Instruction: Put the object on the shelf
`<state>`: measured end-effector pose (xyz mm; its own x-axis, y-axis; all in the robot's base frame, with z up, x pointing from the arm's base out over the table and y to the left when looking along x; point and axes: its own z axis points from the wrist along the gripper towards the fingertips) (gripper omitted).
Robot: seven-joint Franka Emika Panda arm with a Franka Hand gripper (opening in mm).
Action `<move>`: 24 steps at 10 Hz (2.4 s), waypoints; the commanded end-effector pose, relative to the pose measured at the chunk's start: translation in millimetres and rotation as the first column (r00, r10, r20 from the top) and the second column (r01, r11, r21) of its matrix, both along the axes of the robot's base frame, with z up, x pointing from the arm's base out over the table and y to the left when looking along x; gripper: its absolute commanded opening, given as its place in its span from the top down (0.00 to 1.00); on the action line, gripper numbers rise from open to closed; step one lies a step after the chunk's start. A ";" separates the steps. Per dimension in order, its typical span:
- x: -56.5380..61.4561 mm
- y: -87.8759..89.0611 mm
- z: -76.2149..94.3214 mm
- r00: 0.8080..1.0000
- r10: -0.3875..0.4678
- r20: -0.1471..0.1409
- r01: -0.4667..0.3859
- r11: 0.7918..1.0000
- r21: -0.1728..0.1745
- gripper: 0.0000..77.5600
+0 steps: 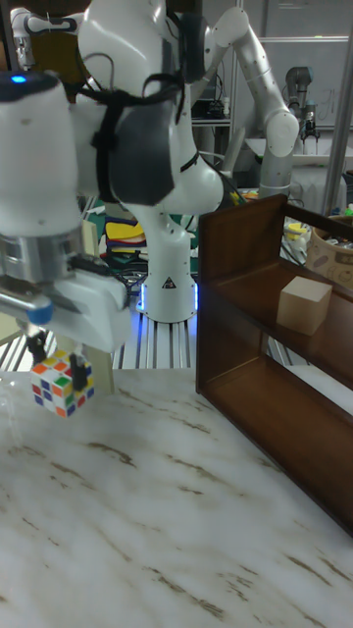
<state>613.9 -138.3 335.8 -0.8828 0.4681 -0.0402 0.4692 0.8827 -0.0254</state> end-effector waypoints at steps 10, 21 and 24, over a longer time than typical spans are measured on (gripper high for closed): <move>-27.5 -39.2 38.1 1.000 0.028 -0.009 -0.028 1.000 0.000 0.98; -27.5 -39.2 38.1 0.998 -0.064 0.002 0.064 0.998 -0.011 0.98; -34.7 -48.7 54.5 0.998 -0.066 -0.005 0.066 0.998 -0.008 0.98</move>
<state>585.4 -179.1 376.2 -0.8513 0.5233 -0.0385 0.5245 0.8507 -0.0352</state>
